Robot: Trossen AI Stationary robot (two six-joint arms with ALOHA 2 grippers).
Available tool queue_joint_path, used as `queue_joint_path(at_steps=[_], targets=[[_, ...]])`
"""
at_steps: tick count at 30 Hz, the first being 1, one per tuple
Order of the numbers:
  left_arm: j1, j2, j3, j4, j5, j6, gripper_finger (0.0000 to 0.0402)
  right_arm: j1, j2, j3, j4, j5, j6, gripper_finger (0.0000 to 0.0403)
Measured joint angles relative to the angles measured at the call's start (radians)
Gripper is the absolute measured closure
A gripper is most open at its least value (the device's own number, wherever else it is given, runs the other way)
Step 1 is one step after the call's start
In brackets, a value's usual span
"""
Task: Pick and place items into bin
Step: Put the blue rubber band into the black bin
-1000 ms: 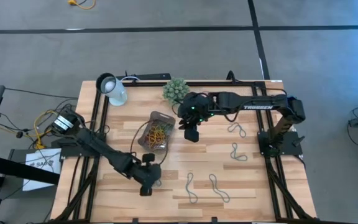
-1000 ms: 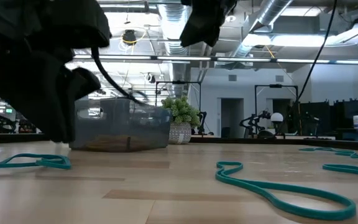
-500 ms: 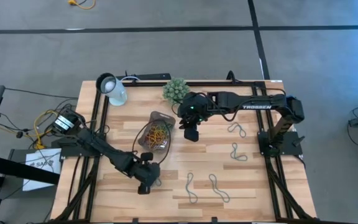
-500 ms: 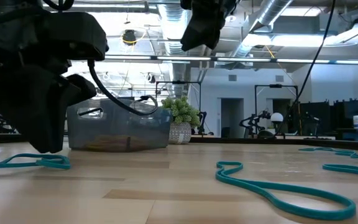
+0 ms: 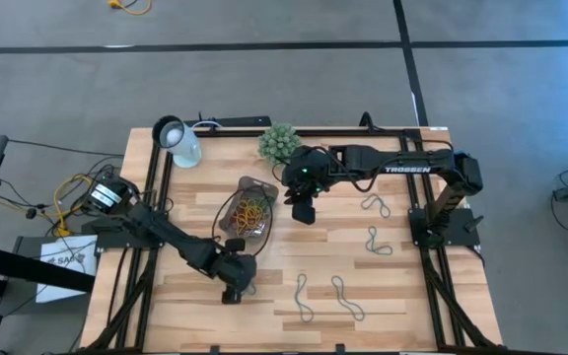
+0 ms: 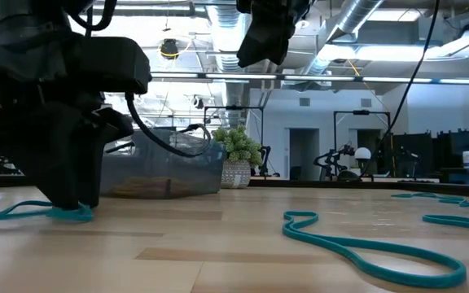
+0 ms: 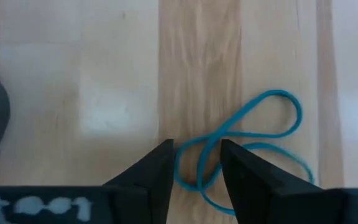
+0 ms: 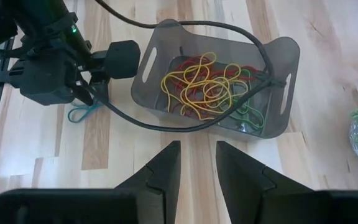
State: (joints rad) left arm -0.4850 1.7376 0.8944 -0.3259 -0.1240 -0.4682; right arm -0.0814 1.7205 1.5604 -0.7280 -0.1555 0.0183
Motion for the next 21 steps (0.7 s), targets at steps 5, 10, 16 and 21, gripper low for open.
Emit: queue_joint_path(at_steps=[5,10,16,21], targets=[[0.000,0.051,0.008,0.000,0.008,0.028,0.0272,0.000,0.000,0.000,-0.005,0.000,0.000,0.0308],[0.000,0.015,0.001,0.009,-0.036,0.045,0.0277,0.000,0.000,0.000,-0.009,0.000,0.000,0.0308],[0.014,-0.045,-0.002,-0.001,-0.041,0.007,0.0365,0.000,0.000,0.000,-0.020,0.000,0.000,0.0308],[0.040,-0.099,-0.002,-0.012,-0.011,-0.045,0.0397,0.001,0.000,0.000,-0.025,0.000,0.011,0.0308]])
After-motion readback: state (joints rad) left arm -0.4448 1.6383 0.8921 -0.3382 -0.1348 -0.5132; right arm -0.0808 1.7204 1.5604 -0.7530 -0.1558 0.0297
